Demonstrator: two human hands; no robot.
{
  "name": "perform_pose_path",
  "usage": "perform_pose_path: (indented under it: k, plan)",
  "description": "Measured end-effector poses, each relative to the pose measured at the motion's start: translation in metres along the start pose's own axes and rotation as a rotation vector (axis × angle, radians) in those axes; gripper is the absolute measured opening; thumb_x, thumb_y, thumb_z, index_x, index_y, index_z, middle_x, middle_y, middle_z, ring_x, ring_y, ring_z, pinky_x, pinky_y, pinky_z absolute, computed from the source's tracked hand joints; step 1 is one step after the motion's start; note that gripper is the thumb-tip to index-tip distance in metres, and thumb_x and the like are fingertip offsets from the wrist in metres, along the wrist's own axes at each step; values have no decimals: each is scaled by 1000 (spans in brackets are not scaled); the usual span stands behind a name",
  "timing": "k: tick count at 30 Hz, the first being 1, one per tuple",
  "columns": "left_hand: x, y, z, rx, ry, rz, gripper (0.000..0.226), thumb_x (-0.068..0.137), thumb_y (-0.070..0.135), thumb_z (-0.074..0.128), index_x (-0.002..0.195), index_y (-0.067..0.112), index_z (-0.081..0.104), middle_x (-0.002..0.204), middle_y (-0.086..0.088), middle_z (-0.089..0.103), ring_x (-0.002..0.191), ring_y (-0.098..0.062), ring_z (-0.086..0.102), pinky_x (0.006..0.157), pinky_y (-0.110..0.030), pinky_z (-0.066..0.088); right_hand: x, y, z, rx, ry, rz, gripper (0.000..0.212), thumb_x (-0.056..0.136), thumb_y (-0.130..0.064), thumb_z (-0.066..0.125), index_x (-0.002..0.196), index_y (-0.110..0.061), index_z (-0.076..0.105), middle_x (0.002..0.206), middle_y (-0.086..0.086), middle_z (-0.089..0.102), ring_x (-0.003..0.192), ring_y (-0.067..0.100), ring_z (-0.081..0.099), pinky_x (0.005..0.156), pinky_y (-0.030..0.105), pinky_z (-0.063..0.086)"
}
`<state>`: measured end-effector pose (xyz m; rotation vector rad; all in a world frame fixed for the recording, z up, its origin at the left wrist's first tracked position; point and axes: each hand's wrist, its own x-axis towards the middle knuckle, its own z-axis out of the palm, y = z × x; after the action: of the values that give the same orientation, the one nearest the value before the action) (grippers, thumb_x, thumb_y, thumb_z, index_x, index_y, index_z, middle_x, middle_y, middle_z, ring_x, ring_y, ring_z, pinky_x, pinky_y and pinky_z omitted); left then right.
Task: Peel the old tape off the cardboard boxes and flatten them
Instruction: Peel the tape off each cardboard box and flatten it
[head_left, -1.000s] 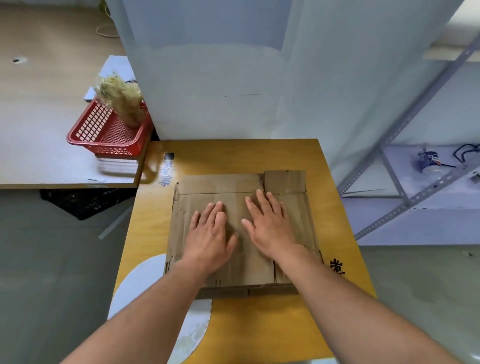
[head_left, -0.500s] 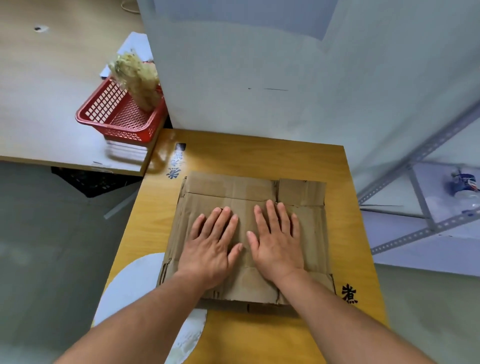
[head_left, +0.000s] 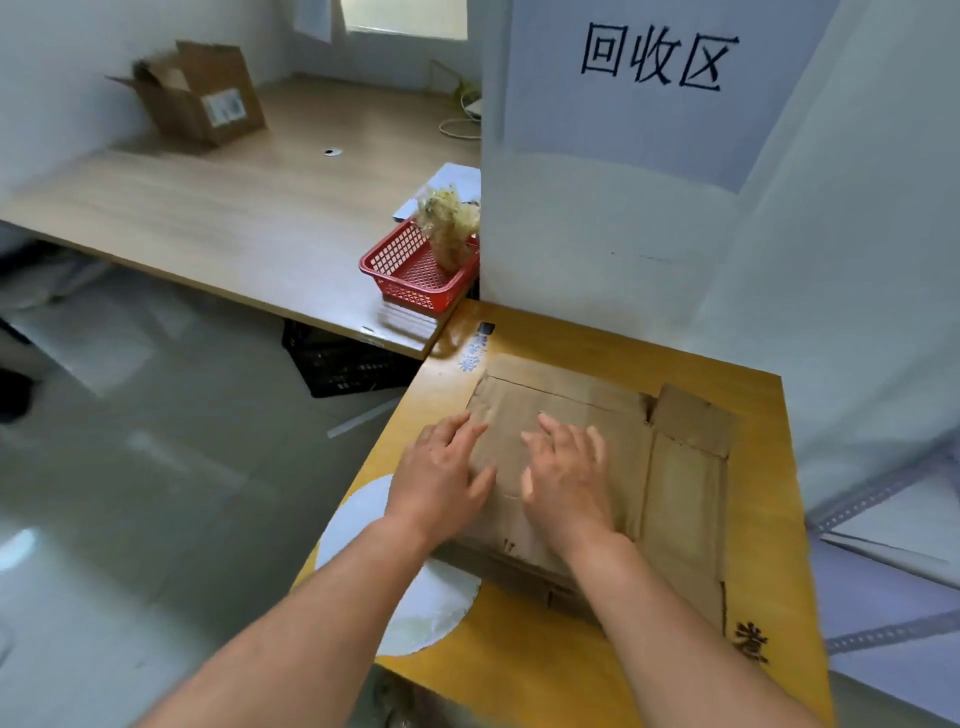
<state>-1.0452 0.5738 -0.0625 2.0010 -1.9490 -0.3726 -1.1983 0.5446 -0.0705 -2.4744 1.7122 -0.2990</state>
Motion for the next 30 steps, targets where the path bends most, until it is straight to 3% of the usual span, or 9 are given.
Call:
perform_pose_path:
  k: [3, 6, 8, 10, 13, 16, 19, 21, 30]
  plan:
    - [-45, -36, -21, 65, 106, -98, 50, 91, 44, 56, 134, 21, 53, 134, 0, 53, 123, -20, 48, 97, -35, 40, -9, -37, 4, 46, 3, -119, 39, 91, -25, 46, 130, -19, 52, 141, 3, 44, 130, 21, 39, 109, 38, 24]
    - [-83, -74, -39, 123, 163, -215, 41, 81, 41, 71, 113, 17, 68, 99, 0, 66, 89, -23, 63, 67, -35, 49, -9, -77, 11, 41, -21, -214, 31, 90, -27, 45, 116, -19, 59, 121, 2, 58, 109, 23, 53, 95, 35, 38]
    - [-100, -102, -45, 172, 187, -275, 39, 66, 35, 86, 95, 12, 73, 80, -3, 66, 69, -26, 65, 53, -34, 49, -4, -108, 11, 40, -16, -272, 21, 85, -26, 56, 99, -16, 67, 99, 5, 65, 89, 26, 61, 80, 35, 46]
    - [-111, -131, -54, 176, 229, -327, 41, 55, 28, 93, 85, 8, 73, 71, -5, 64, 61, -29, 63, 49, -34, 50, 3, -142, 13, 9, 3, -339, 10, 70, -24, 71, 75, -16, 69, 73, 3, 64, 63, 25, 61, 59, 32, 48]
    - [-117, -179, -75, 188, 274, -392, 42, 50, 24, 95, 80, 5, 72, 68, -10, 63, 58, -31, 63, 48, -36, 51, 24, -199, 17, -36, 45, -411, 23, 56, -24, 82, 56, -18, 60, 54, -2, 54, 46, 19, 52, 43, 23, 37]
    - [-123, -237, -109, 150, 300, -527, 37, 62, 25, 89, 86, 4, 72, 75, -14, 65, 69, -34, 65, 58, -40, 51, 51, -266, 30, -45, 14, -466, 24, 61, -25, 80, 55, -17, 58, 54, -3, 55, 48, 19, 55, 46, 24, 40]
    - [-132, -298, -149, 139, 382, -635, 36, 75, 31, 80, 98, 5, 70, 87, -15, 66, 85, -35, 64, 70, -41, 48, 76, -336, 49, 24, -28, -545, 20, 89, -29, 51, 82, -13, 61, 83, 2, 63, 80, 26, 61, 68, 31, 42]
    - [-139, -334, -174, 161, 403, -685, 38, 80, 37, 73, 105, 9, 68, 96, -13, 66, 94, -33, 61, 75, -40, 46, 91, -382, 57, 46, -18, -597, 25, 94, -30, 39, 91, -15, 58, 93, 2, 61, 90, 26, 59, 70, 31, 36]
    - [-140, -449, -234, 182, 440, -727, 38, 79, 38, 74, 103, 8, 69, 94, -13, 66, 94, -34, 61, 78, -42, 44, 144, -516, 86, 27, -33, -681, 26, 95, -31, 36, 92, -17, 57, 96, 1, 60, 91, 26, 58, 67, 31, 34]
